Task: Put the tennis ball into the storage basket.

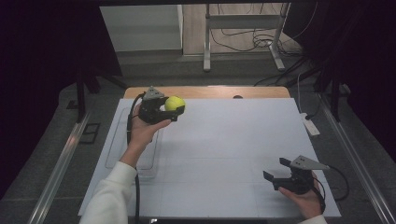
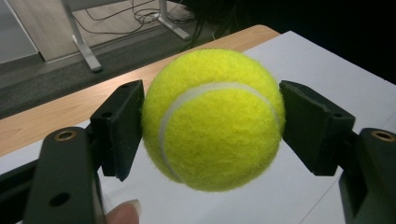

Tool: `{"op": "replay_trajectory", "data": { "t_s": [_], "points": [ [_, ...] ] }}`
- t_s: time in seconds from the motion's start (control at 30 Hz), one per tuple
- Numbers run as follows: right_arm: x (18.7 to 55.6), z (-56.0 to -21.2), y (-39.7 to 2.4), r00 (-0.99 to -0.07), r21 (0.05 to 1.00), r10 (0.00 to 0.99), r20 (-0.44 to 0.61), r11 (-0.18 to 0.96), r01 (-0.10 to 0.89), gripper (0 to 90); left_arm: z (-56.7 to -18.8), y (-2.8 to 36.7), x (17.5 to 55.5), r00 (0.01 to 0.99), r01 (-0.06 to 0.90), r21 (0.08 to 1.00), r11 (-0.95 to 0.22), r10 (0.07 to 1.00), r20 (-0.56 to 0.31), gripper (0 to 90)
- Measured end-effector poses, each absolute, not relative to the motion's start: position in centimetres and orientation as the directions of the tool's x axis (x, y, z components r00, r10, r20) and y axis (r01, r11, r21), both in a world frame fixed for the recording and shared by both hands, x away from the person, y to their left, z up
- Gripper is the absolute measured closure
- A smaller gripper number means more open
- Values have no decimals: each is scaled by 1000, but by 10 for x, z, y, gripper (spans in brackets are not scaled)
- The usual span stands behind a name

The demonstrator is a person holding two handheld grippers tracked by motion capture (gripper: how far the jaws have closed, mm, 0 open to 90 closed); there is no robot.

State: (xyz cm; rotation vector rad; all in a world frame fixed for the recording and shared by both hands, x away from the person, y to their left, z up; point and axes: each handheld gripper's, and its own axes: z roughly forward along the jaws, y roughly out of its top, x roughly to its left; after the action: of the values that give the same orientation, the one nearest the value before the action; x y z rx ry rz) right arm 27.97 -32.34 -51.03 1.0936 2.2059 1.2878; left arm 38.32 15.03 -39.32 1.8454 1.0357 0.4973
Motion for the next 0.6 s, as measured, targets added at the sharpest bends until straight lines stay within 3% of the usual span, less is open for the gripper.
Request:
{"op": "replay_trajectory", "data": {
  "t_s": [0.6],
  "points": [
    [280,-511,-323,-632,851,772,72,283,443,101,-393,172,387,506,463,865,-191,859,-81,272]
  ]
}}
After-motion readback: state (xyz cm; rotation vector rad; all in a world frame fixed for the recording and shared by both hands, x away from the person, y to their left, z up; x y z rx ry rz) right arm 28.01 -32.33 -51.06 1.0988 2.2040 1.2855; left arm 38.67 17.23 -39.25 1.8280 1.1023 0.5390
